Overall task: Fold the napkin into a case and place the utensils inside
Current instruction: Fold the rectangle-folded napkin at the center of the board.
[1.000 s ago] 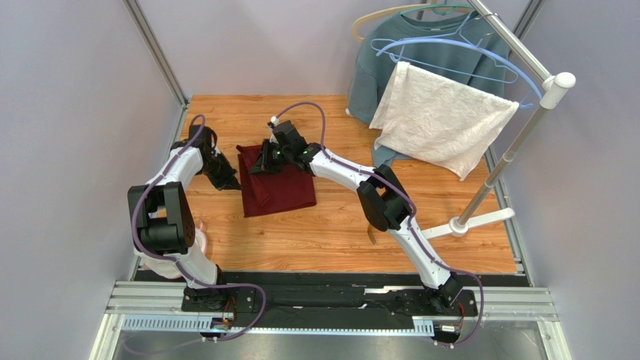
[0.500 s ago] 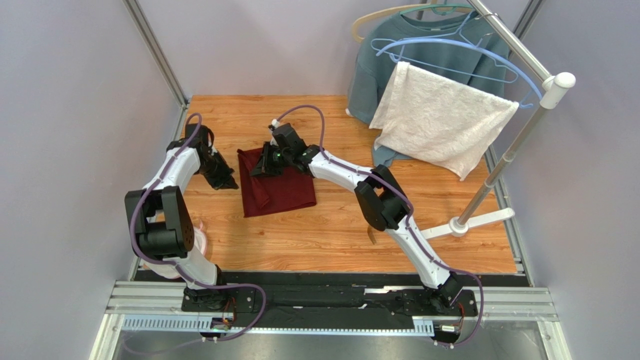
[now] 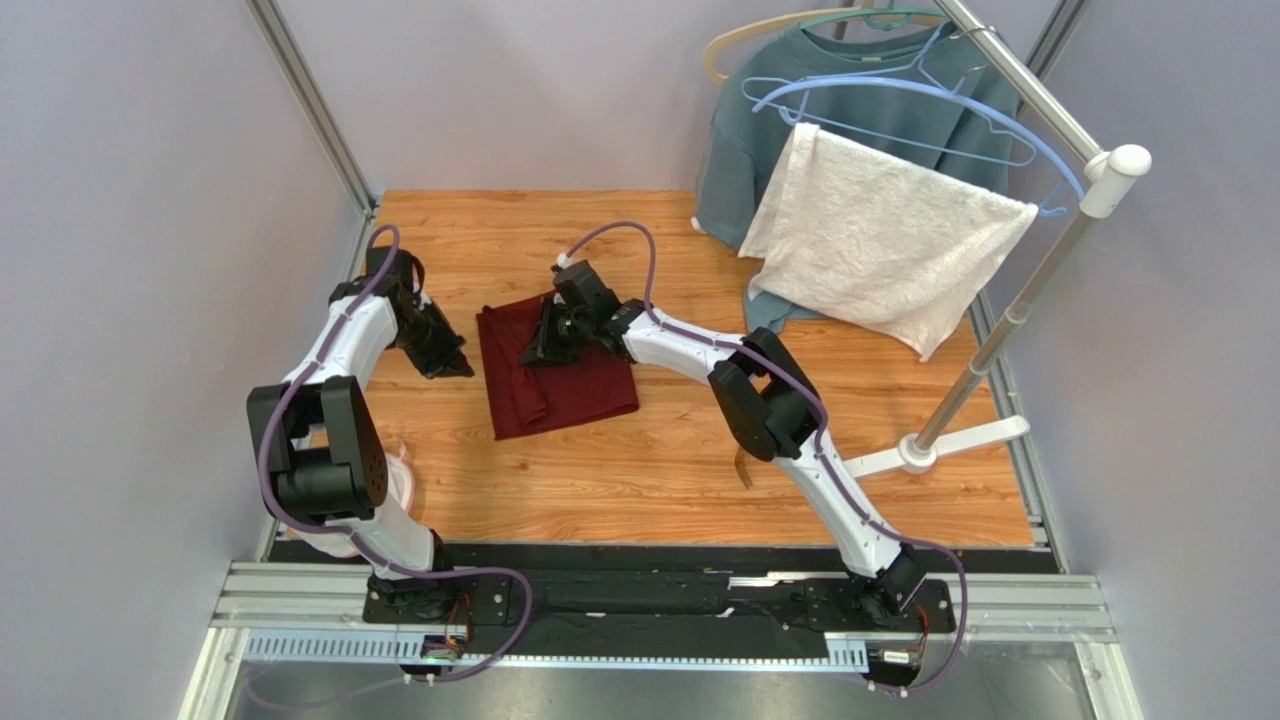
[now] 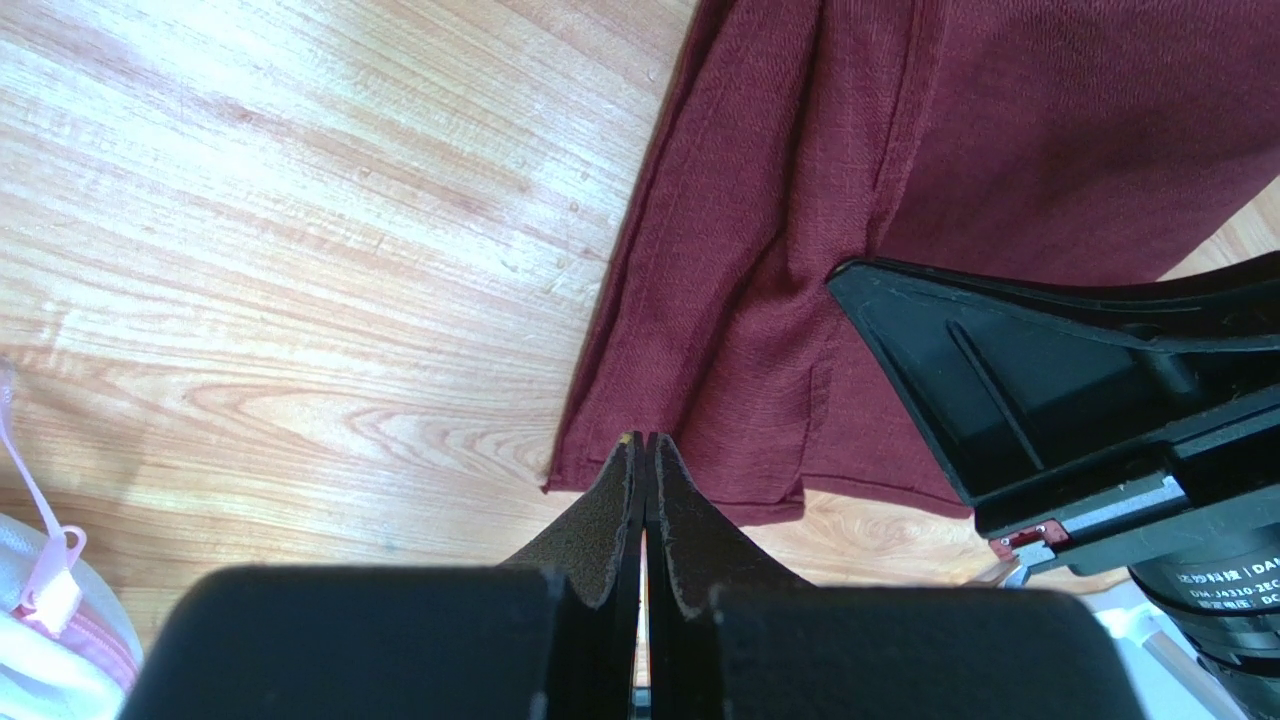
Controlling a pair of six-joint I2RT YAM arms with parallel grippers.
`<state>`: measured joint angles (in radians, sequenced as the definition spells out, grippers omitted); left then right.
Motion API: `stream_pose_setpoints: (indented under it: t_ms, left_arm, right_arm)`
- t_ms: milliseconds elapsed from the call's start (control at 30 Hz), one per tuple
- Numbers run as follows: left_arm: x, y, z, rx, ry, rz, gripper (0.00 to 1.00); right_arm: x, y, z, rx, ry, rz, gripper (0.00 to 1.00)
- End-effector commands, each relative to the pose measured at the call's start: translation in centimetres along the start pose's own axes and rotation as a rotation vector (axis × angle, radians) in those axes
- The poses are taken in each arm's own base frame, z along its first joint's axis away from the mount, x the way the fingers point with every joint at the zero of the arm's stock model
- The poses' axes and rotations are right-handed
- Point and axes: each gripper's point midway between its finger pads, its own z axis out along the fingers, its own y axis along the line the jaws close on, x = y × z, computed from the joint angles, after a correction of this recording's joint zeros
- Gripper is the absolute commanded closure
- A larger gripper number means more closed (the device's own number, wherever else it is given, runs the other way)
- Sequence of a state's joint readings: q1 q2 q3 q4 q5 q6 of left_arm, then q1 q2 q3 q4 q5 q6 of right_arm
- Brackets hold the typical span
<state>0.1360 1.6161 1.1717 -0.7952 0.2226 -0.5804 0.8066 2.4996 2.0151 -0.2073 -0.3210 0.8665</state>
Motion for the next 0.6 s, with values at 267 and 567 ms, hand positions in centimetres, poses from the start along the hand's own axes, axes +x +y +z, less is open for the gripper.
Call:
stream_pose_setpoints:
  t_ms: [267,567]
  left_arm:
    - [-1.2,-0.6,-1.4,0.027,-0.053,0.017,0.99]
    - [-1.8,-1.0,-2.7,0.045,-0.075,0.076,0.95]
  right_arm:
    - [-2.1,5.9,-1.9,-0.153,-0.024,-0.048,1.0]
    - [-2.5,7.4,-4.4,-0.279,0.053,-0.119,0.5]
